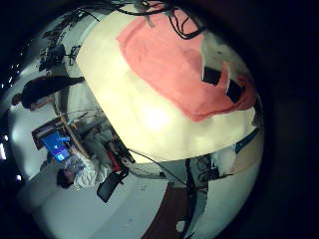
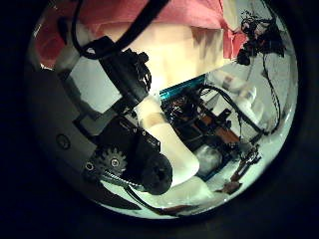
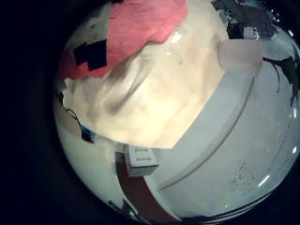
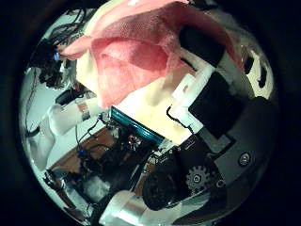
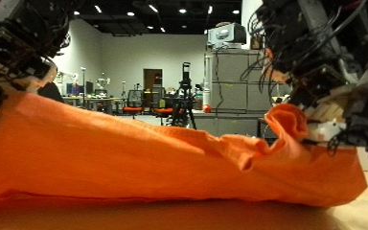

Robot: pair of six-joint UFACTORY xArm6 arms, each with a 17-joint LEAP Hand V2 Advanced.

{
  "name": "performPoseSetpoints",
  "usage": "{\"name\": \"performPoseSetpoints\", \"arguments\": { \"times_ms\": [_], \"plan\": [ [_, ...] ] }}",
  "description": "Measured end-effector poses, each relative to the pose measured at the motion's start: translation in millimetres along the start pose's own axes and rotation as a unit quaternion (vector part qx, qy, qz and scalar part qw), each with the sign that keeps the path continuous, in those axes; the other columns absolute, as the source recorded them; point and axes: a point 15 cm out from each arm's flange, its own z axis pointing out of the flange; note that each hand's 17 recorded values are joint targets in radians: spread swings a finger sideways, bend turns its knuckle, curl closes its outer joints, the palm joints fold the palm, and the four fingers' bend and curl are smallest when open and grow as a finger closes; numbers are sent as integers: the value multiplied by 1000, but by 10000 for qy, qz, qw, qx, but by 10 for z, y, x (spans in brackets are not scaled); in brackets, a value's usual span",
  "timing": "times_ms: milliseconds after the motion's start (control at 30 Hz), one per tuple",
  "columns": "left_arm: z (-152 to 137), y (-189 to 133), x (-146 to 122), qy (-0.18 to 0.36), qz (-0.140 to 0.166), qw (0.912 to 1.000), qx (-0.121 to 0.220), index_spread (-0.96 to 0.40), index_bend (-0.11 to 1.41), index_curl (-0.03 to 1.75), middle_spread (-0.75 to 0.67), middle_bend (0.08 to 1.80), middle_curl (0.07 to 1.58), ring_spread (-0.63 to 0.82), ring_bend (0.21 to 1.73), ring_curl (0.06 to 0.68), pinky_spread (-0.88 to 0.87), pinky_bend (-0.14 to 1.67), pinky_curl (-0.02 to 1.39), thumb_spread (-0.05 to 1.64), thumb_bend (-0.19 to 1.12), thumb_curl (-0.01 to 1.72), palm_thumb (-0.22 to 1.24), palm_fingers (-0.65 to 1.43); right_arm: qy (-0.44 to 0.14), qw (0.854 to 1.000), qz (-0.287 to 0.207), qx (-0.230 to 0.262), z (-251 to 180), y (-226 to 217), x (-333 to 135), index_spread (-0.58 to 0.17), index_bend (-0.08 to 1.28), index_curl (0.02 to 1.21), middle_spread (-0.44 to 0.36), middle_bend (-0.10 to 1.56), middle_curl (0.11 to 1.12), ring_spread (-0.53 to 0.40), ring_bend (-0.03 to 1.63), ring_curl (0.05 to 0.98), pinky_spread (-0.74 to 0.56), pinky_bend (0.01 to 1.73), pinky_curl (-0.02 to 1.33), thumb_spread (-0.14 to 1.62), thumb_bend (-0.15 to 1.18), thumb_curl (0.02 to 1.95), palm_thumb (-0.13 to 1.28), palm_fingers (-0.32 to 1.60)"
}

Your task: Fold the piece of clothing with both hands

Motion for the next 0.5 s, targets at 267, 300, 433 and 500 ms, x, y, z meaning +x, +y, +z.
{"name": "performPoseSetpoints", "arguments": {
  "times_ms": [267,300,433,500],
  "plan": [
    [-369,63,-7,-92,100,9998,149,-686,326,950,-467,1102,593,-561,942,456,-782,763,484,1496,445,1398,681,1140,-176,9955,268,895,-887,-168,57,-307,998,878,-159,1221,821,-233,1323,711,-280,1201,851,1279,5,528,1115,1084],
    [-388,48,-29,-91,82,9998,152,-687,325,952,-468,1102,593,-561,942,456,-783,763,484,1494,447,1401,679,1140,-181,9952,283,921,-931,-228,74,-307,996,880,-158,1221,821,-232,1323,712,-280,1204,856,1274,1,532,1117,1086],
    [-425,-89,-182,-24,-58,9999,100,-691,319,958,-470,1103,593,-561,941,456,-786,760,486,1488,456,1410,673,1141,-220,9953,342,884,-1080,-599,183,-303,991,889,-157,1228,822,-231,1330,714,-280,1195,871,1268,-6,543,1121,1086],
    [-411,-167,-323,67,-219,9997,63,-693,317,961,-471,1102,593,-561,940,457,-787,759,487,1485,460,1414,670,1141,-259,9952,366,869,-1131,-817,223,-301,990,894,-156,1231,823,-231,1332,715,-281,1188,879,1266,-7,548,1122,1083]
  ]
}}
